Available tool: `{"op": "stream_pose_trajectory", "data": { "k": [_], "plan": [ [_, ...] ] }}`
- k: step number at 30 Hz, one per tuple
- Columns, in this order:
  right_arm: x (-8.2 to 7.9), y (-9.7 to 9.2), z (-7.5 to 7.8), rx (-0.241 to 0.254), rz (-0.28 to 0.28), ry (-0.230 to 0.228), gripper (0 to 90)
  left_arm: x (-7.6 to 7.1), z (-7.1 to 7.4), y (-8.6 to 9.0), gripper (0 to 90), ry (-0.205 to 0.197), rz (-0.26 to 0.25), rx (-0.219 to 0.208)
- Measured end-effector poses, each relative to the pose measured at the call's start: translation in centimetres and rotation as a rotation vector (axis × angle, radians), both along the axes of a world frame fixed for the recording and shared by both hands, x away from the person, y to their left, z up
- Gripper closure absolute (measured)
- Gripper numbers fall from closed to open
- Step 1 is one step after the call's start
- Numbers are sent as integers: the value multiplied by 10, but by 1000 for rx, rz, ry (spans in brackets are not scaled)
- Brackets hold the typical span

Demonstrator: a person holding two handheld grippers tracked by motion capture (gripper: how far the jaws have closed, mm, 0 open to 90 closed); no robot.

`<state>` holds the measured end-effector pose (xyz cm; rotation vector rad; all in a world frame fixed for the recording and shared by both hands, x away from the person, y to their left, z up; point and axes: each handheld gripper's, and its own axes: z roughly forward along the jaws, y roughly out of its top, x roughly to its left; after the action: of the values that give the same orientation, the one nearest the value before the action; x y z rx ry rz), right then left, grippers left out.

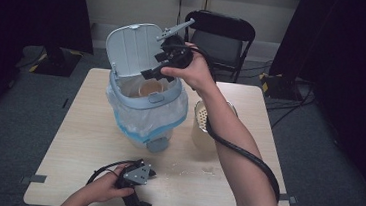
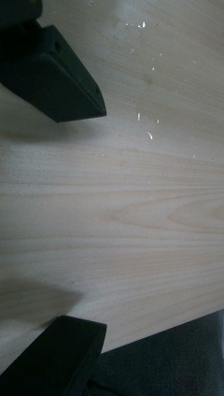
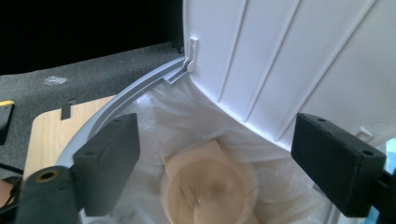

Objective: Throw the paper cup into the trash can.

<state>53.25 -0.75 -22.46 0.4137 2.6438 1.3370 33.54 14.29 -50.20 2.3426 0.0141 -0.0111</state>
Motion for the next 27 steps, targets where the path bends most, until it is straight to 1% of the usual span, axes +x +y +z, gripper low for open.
{"op": "stream_pose_trajectory", "data": {
  "k": [3,4,6,8,10,13,18,24,25,27],
  "plan": [
    [-3,-6,1,3,2,6,151,0,0,0,0,2,0,-1],
    [-5,-9,2,-3,2,2,150,0,0,0,0,1,-1,0],
    [-8,-17,2,-4,-1,11,151,0,0,0,0,1,0,0],
    [-12,-24,1,-3,-4,11,151,0,0,0,0,1,0,2],
    [-15,-31,-1,-2,-5,10,151,0,0,0,0,2,2,3],
    [-19,-45,-6,-11,-13,22,150,0,0,0,0,1,3,2],
    [-26,-67,-11,14,-29,36,148,0,0,0,0,3,5,0],
    [-35,-90,-17,26,-43,40,147,0,0,0,0,2,5,0],
    [-36,-93,-18,28,-42,42,147,0,0,0,0,-4,2,-1],
    [-39,-100,-20,21,-47,44,147,0,0,0,0,-3,2,-1]
  ]
}}
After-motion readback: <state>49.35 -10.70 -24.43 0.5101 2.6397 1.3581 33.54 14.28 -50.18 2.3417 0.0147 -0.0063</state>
